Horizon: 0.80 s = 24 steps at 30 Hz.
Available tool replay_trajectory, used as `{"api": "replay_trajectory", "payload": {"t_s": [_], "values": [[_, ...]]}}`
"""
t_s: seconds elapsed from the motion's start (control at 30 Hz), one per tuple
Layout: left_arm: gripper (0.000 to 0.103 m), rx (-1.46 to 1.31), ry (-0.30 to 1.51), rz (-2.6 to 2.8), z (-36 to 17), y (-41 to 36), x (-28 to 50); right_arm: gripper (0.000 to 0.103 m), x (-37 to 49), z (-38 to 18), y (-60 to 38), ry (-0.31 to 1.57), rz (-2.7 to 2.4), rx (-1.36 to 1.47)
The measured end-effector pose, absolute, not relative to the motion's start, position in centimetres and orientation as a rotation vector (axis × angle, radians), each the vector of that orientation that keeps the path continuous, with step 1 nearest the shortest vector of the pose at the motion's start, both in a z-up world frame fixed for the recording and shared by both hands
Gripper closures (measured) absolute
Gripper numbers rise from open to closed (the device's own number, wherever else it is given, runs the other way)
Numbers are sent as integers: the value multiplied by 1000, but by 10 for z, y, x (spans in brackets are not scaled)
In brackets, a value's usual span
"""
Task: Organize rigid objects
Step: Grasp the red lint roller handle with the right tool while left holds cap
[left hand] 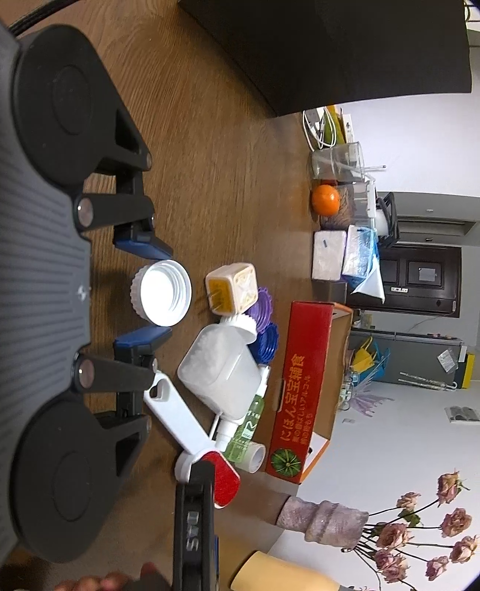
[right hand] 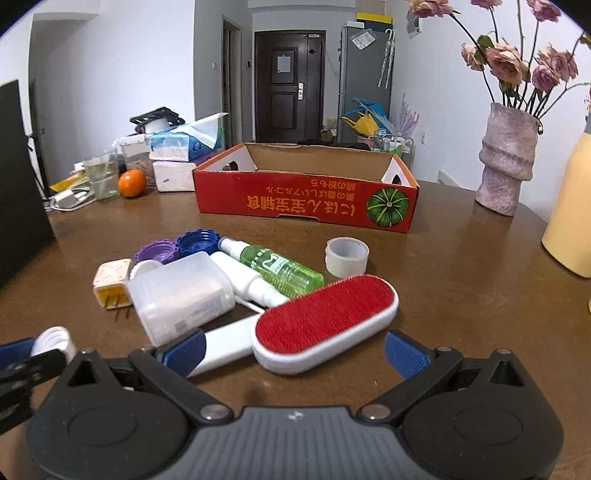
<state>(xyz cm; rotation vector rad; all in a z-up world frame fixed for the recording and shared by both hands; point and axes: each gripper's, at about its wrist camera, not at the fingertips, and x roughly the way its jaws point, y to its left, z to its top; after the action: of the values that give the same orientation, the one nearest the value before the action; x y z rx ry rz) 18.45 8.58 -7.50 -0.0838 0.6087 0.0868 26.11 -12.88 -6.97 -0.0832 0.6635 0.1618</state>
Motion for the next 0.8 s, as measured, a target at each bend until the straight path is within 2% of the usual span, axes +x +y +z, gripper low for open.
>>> {"api": "replay_trajectory", "payload": {"t_s": [0.47,0.8], "values": [[63,-98,582,115,-65,99,178,2,307,-93,-98,715,-1,-122],[63,-98,585,124,-65,100,180,2,299,-98,-119,732,25,-129]]}}
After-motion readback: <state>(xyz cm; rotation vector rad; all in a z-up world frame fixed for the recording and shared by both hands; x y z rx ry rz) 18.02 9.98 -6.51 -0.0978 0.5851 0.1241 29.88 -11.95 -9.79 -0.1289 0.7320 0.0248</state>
